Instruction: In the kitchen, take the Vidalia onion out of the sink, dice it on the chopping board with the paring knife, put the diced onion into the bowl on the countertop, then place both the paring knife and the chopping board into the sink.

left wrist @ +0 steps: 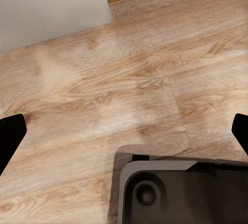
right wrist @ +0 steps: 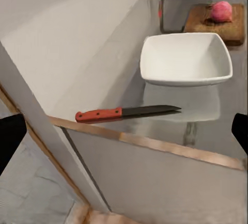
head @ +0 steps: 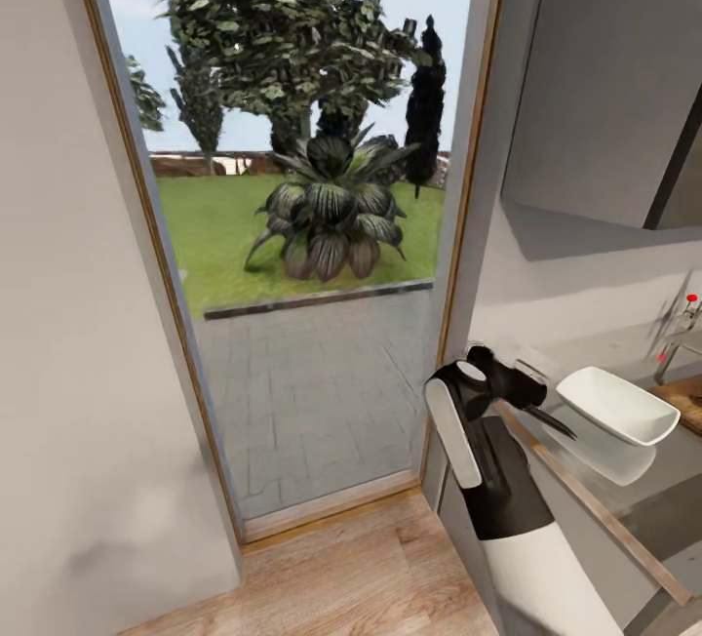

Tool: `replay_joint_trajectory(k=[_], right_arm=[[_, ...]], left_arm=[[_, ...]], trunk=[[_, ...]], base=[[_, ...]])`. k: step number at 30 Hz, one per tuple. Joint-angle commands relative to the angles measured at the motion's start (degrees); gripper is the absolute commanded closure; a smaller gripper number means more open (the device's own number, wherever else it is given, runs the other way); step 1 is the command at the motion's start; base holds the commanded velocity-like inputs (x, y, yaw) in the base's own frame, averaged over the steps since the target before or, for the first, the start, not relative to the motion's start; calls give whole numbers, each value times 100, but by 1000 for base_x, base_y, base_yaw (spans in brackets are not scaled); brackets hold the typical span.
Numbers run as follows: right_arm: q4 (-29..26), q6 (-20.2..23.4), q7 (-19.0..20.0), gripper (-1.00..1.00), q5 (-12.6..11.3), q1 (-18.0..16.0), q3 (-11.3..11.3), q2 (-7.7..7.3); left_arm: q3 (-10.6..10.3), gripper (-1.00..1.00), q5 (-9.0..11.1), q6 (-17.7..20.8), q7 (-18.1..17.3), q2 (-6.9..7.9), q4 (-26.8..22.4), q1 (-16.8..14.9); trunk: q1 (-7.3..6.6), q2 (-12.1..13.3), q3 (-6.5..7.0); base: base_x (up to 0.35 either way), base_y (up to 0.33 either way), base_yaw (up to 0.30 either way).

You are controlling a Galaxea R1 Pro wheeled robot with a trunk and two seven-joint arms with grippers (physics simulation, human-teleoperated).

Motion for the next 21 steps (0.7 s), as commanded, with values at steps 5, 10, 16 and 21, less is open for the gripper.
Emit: replay_joint_trajectory(k=[5, 10, 16, 21], right_arm=[[-91, -293, -1092, -100, -961, -10, 99, 0], [-107, -891, -1456, -100, -1386, -11, 502, 0], [-175, -1081, -1456, -100, -2496, -10, 568, 0], [-299, -1129, -1456, -100, -2698, -11, 466, 0]], left_arm=[[-40, -100, 51, -20, 43, 8, -7, -4], [-40, -100, 52, -20, 43, 3, -3, -4], [-40, -100, 52, -20, 43, 2, 0, -4], [-40, -100, 52, -20, 43, 1, -1, -4]], trunk=[[4, -13, -12], [4, -13, -12], [4, -13, -12], [4, -13, -12]], base=[[0, 0, 0], [0, 0, 0], [0, 0, 0], [0, 0, 0]])
